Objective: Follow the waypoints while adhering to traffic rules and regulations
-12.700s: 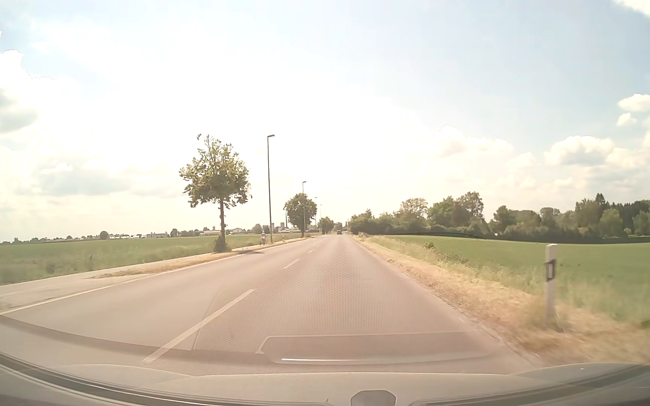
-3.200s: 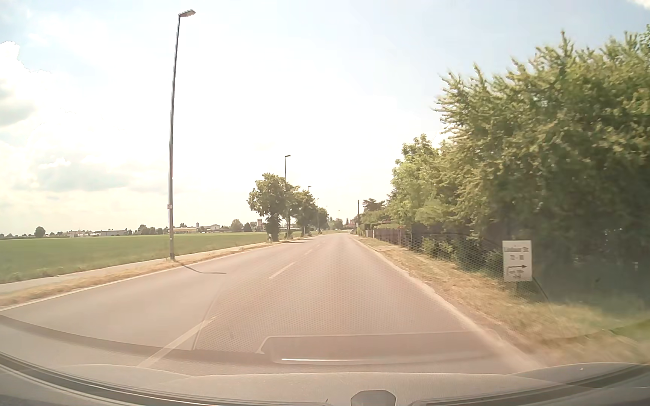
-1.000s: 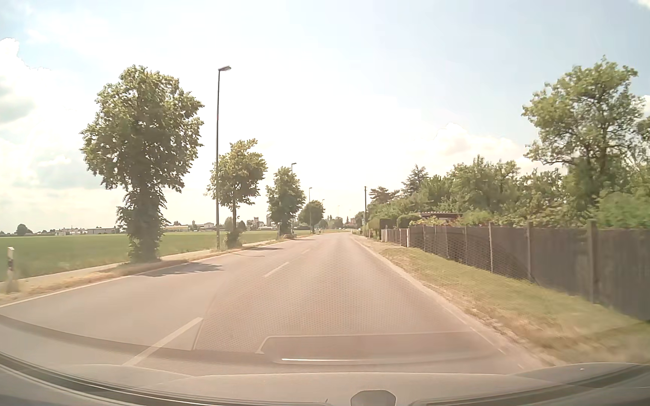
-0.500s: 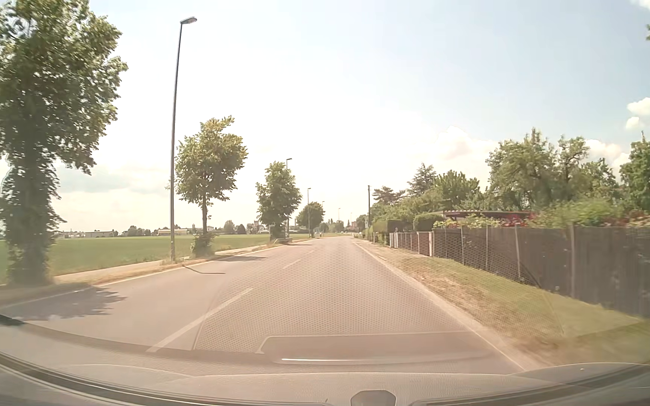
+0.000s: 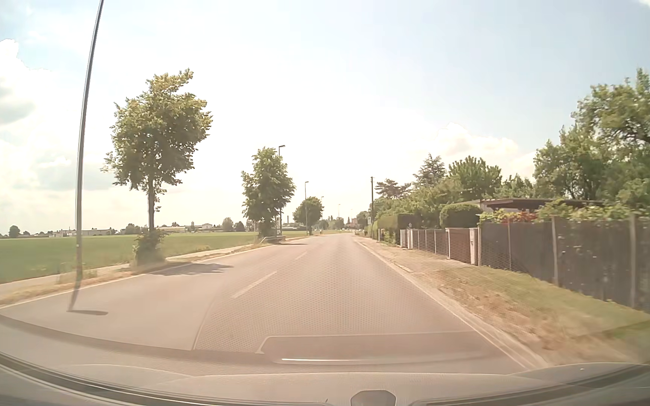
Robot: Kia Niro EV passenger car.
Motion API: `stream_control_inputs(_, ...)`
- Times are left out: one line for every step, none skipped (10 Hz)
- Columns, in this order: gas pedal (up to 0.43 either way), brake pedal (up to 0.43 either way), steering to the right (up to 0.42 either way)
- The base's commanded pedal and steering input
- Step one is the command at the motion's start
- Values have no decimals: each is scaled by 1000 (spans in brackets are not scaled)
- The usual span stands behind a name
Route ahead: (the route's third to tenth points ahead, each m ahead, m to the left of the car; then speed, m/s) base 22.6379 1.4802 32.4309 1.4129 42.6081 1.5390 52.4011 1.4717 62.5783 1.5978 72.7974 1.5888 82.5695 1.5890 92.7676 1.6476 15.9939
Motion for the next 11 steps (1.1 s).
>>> stream_control_inputs(118, 0, -3)
stream_control_inputs(118, 0, -3)
stream_control_inputs(118, 0, -3)
stream_control_inputs(110, 0, -3)
stream_control_inputs(110, 0, -3)
stream_control_inputs(110, 0, -3)
stream_control_inputs(110, 0, -3)
stream_control_inputs(110, 0, -3)
stream_control_inputs(110, 0, -3)
stream_control_inputs(110, 0, -3)
stream_control_inputs(110, 0, -3)
